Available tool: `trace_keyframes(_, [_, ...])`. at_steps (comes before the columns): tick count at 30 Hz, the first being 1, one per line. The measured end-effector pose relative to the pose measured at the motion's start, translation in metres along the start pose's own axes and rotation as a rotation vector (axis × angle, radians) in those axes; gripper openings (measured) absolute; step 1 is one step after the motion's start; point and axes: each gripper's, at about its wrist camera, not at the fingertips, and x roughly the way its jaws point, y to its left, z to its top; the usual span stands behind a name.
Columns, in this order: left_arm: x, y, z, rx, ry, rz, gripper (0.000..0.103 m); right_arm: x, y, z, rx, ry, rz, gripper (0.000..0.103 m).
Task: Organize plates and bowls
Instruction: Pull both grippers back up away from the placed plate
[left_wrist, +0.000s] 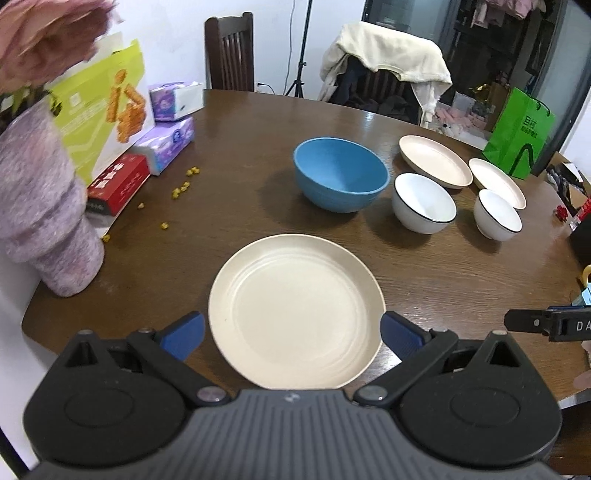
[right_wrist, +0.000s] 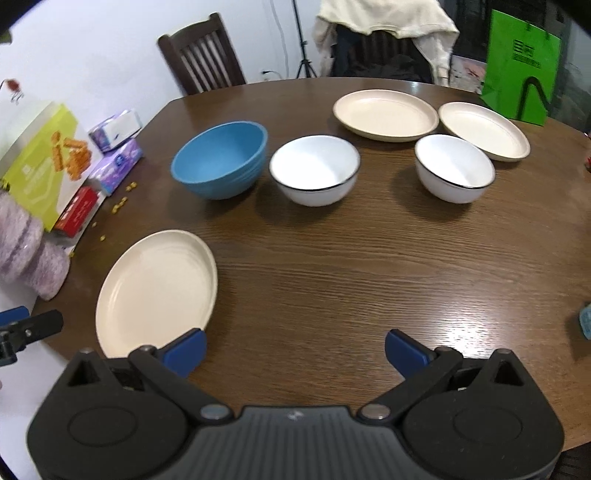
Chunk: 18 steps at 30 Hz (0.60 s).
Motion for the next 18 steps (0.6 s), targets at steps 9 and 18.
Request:
trace_keyframes(9, [0.003, -0.022, 0.012, 0.046, 0.004, 0.006, 0.103, -0.003, -0.034, 0.005, 0.062, -0.018, -0.006, 0.103])
trace_keyframes(18, [0.016, -0.041, 0.036, 0.033, 0.011, 0.007, 0.103, 0.010, -0.048, 0.032, 0.044, -0.009, 0.006, 0.103])
